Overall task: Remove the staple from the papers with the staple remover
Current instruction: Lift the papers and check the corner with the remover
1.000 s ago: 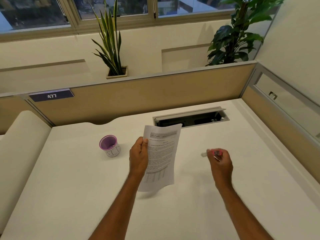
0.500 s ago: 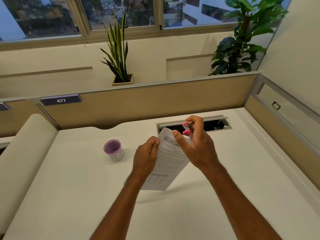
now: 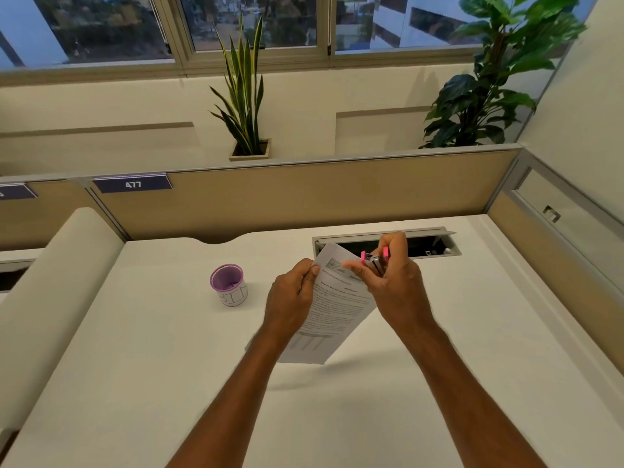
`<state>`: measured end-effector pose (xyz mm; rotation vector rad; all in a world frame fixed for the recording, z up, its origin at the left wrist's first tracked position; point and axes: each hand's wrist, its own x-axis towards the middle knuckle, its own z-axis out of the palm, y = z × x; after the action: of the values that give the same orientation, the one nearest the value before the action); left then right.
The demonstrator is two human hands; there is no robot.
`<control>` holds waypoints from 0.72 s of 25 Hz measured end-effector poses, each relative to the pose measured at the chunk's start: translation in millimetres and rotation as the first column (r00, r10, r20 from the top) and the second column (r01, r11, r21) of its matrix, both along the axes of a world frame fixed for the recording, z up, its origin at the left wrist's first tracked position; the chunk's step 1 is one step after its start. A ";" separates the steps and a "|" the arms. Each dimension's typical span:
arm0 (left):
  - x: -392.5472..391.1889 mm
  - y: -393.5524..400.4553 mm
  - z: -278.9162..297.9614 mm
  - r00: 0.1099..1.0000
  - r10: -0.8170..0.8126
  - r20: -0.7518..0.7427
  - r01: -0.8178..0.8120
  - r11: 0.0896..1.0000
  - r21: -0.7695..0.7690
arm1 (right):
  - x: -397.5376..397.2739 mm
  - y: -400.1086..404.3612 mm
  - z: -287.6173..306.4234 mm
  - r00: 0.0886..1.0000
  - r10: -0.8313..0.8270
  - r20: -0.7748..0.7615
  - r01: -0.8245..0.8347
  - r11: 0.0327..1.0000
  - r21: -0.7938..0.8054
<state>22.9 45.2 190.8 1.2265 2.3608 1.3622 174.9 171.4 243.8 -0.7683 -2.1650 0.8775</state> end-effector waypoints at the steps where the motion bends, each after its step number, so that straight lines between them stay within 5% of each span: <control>1: 0.2 0.1 0.0 1.000 -0.004 0.000 0.004 1.000 -0.001 | -0.4 -0.2 0.0 1.000 -0.023 -0.011 0.023 1.000 -0.002; 10: 2.1 1.8 -2.4 0.999 -0.006 -0.044 0.005 1.000 -0.029 | -5.6 -0.1 7.9 0.978 0.075 0.192 -0.117 0.970 0.213; 15: 1.3 0.8 -2.4 0.998 -0.021 -0.062 0.019 0.999 -0.036 | -4.1 1.0 10.6 0.999 0.016 0.047 -0.028 0.966 0.258; 18: 1.3 0.7 -3.1 0.998 -0.025 -0.053 0.024 0.999 -0.035 | -2.6 0.7 12.9 0.996 -0.025 0.087 0.002 0.966 0.257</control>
<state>24.2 45.9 187.8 1.2939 2.3862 1.2914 172.4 172.2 256.7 -0.7020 -2.2917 0.5483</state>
